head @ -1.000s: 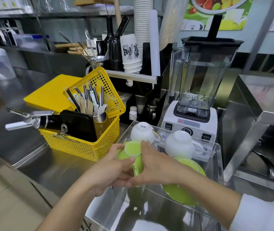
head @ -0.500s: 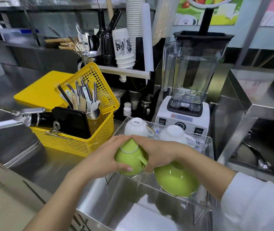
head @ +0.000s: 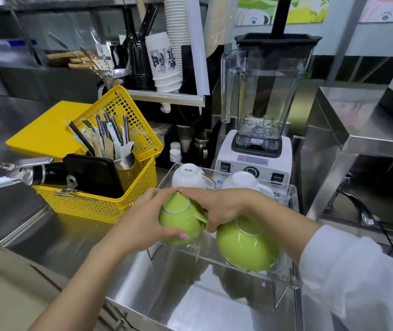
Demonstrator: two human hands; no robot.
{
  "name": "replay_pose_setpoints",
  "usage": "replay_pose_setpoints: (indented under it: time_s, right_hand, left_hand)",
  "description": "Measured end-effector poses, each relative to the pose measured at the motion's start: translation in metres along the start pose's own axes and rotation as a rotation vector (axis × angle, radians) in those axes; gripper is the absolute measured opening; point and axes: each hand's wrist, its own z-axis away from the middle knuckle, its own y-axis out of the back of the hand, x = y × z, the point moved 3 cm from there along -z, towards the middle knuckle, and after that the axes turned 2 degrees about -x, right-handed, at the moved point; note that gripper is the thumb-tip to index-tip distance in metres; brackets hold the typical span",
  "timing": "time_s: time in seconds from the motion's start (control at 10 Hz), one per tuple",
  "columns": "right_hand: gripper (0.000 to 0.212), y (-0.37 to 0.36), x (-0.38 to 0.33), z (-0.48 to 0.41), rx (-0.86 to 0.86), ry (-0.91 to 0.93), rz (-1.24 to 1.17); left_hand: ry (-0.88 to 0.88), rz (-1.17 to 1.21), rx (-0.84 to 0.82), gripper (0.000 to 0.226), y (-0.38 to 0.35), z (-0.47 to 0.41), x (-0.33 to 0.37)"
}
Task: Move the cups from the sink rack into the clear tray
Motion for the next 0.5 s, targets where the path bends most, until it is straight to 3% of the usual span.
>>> replay_pose_setpoints:
  time_s: [0.4, 0.5]
  right_hand:
    - [0.105, 0.013, 0.013, 0.011, 0.049, -0.042, 0.037]
    - [0.094, 0.032, 0.013, 0.039, 0.180, -0.033, -0.104]
  left_hand:
    - [-0.008, -0.010, 0.036, 0.102, 0.003, 0.006, 0.006]
    - [-0.046, 0.067, 0.162, 0.081, 0.017, 0.006, 0.016]
